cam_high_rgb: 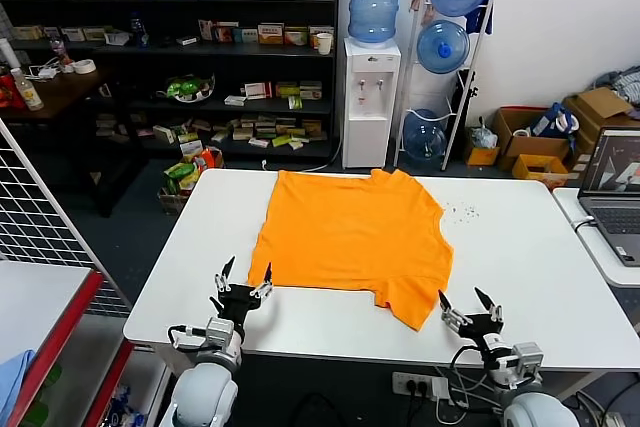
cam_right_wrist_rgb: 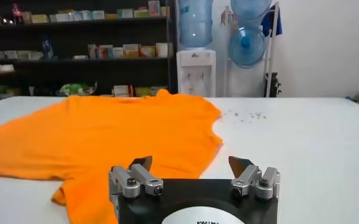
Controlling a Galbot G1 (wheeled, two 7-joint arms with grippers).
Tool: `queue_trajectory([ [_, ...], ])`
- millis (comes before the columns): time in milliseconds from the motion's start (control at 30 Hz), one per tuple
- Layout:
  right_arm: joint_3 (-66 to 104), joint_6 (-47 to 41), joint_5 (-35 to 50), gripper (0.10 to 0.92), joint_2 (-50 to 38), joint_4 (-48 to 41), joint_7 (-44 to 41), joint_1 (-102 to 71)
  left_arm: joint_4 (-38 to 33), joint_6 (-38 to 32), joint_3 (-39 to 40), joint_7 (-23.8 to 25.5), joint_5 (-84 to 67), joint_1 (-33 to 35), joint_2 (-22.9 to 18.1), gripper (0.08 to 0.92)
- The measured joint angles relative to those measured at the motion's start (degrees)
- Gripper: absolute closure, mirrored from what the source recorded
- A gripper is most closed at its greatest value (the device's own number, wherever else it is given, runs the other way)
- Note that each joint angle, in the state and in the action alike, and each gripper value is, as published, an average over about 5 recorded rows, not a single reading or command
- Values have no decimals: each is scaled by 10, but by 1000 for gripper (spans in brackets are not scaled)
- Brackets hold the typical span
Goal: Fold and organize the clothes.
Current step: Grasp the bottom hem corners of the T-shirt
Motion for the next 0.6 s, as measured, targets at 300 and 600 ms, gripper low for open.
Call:
queue_trajectory([
  [300, -27, -23, 0, 203, 14, -28, 4, 26, 30, 36, 16, -1, -13, -21, 0, 177],
  [600, -46, -38, -1, 324, 28, -31, 10, 35, 48, 61, 17, -6, -29, -30, -1, 261],
])
